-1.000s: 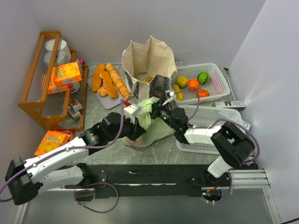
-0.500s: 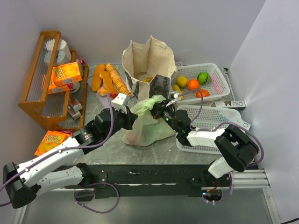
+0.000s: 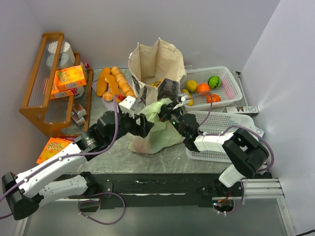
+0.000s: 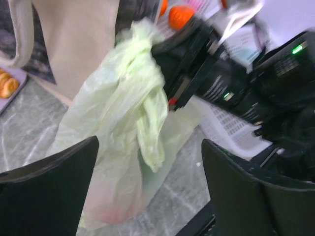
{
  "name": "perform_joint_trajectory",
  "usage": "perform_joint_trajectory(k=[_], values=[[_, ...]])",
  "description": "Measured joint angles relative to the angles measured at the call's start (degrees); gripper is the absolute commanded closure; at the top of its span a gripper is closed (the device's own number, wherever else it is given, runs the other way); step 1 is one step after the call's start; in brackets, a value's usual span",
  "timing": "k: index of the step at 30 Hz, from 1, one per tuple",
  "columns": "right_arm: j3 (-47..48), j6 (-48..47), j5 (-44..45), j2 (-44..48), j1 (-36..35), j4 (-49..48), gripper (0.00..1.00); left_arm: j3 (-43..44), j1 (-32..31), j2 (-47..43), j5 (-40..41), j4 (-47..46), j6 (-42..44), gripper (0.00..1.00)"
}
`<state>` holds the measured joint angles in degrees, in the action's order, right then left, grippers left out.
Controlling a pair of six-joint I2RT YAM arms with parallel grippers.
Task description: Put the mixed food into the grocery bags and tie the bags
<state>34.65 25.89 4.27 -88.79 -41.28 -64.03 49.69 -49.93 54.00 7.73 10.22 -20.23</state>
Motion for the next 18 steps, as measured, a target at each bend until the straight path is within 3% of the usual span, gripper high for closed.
perform_joint_trajectory(k=[4, 9, 12, 18], values=[[0.0, -0.5, -0.4, 0.0, -0.1, 0.0, 1.0, 4.3, 2.6, -0.3, -3.3, 1.0, 1.4, 0.01], [0.0, -1.3, -0.8, 0.0, -0.3, 0.0, 1.0, 8.3, 11.0, 0.8, -6.9, -2.5, 0.9, 0.05], [0.0, -1.6, -1.0, -0.1, -0.5, 0.0, 1.0, 12.5, 15.9, 6.6, -10.7, -5.2, -0.5, 0.05], [0.0, -2.5, -1.1, -0.1, -0.8, 0.0, 1.0, 15.4, 17.0, 19.0, -19.1, -6.3, -1.2, 0.07]])
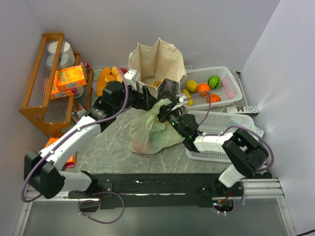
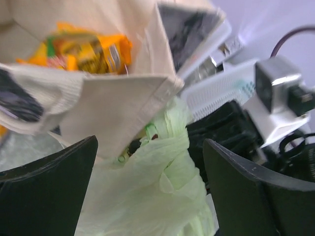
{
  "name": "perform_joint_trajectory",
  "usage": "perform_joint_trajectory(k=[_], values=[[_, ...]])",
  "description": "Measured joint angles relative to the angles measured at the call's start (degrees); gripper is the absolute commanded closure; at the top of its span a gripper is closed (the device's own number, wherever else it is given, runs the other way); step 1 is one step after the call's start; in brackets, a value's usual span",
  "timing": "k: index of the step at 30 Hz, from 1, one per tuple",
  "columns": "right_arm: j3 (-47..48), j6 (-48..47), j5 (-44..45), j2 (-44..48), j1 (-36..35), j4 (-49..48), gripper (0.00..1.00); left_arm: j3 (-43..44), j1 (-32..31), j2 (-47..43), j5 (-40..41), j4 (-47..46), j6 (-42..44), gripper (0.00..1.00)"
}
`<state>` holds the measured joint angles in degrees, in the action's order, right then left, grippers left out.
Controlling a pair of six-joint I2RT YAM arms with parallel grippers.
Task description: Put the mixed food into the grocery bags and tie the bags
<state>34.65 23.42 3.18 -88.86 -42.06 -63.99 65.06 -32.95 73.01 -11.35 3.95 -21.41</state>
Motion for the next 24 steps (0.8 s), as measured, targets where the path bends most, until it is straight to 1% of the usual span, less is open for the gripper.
perform_joint_trajectory(k=[3, 7, 10, 13, 14, 16, 17, 19, 20, 22, 23, 24], values=[[0.0, -0.5, 0.0, 0.0, 0.0, 0.1, 1.0, 0.0, 0.0, 2.8, -3.6, 1.2, -0.7, 0.07], [0.0, -0.8, 0.0, 0.0, -0.1, 0.2, 1.0, -0.6, 0.2, 3.2, -7.3, 0.8, -1.3, 0.08], [0.0, -0.8, 0.2, 0.0, -0.1, 0.2, 1.0, -2.1, 0.2, 3.2, -10.3, -0.7, -2.4, 0.12], [0.0, -0.9, 0.3, 0.0, -0.1, 0.2, 1.0, -3.3, 0.2, 3.6, -12.2, -0.6, -3.3, 0.23], [0.0, -0.9, 0.3, 0.0, -0.1, 0.2, 1.0, -3.4, 0.2, 3.8, -12.6, -0.5, -3.5, 0.31], [0.0, -1.0, 0.3, 0.0, -0.1, 0.2, 1.0, -3.8, 0.2, 4.4, -13.2, -0.3, -4.0, 0.38], [0.0, -1.0, 0.3, 0.0, -0.1, 0.2, 1.0, -4.1, 0.2, 4.5, -13.5, -0.3, -4.2, 0.5], [0.0, -1.1, 0.2, 0.0, -0.1, 0.2, 1.0, -5.1, 0.3, 4.5, -14.3, -0.5, -4.9, 0.63], [0.0, -1.2, 0.2, 0.0, -0.1, 0.2, 1.0, -5.6, 0.3, 4.5, -14.6, -0.7, -5.2, 0.75], [0.0, -1.4, 0.1, 0.0, -0.1, 0.2, 1.0, -6.5, 0.2, 4.5, -15.3, -1.0, -5.7, 0.84], [0.0, -1.4, -0.1, 0.0, -0.1, 0.2, 1.0, -6.8, 0.3, 4.5, -15.7, -1.0, -5.7, 0.95], [0.0, -1.5, -0.3, 0.0, -0.1, 0.2, 1.0, -7.1, 0.3, 4.5, -16.1, -1.2, -5.7, 0.99]])
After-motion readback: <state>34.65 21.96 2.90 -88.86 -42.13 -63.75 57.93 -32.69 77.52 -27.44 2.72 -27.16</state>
